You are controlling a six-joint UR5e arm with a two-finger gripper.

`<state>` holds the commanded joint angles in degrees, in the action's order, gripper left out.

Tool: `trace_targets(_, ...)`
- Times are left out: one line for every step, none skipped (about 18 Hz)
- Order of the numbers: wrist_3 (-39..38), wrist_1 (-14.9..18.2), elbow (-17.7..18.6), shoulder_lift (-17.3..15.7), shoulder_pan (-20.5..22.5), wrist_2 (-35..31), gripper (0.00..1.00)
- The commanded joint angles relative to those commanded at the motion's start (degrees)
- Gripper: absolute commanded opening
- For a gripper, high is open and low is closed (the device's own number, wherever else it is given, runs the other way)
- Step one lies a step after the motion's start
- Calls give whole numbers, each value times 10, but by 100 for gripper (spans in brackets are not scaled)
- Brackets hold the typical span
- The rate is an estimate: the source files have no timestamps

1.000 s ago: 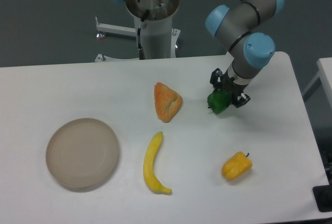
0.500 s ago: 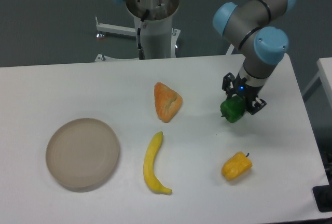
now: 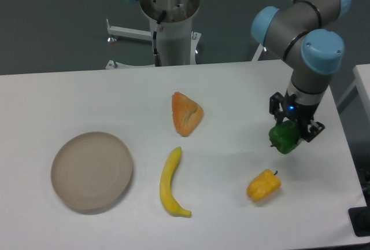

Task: Pick up the green pepper from the table
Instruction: 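Lift the green pepper off the table and carry it toward the yellow pepper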

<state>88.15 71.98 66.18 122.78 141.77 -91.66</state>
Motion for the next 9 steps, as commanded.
trace_targets(0,0,0,2,0,-3,34)
trace_targets(0,-1,0,3,0,-3,34)
trace_targets(0,-1,0,3,-1,-3,34)
trace_targets(0,-2,-2,5,0,-3,34)
trace_targets(0,-3,-3,6,-1,-3,34)
trace_targets(0,-4,-3,7,-1,-3,34)
trace_targets(0,-4,-3,7,0,-3,34)
trace_targets(0,-4,-3,7,0,-3,34)
trace_targets(0,-4,-3,7,0,-3,34)
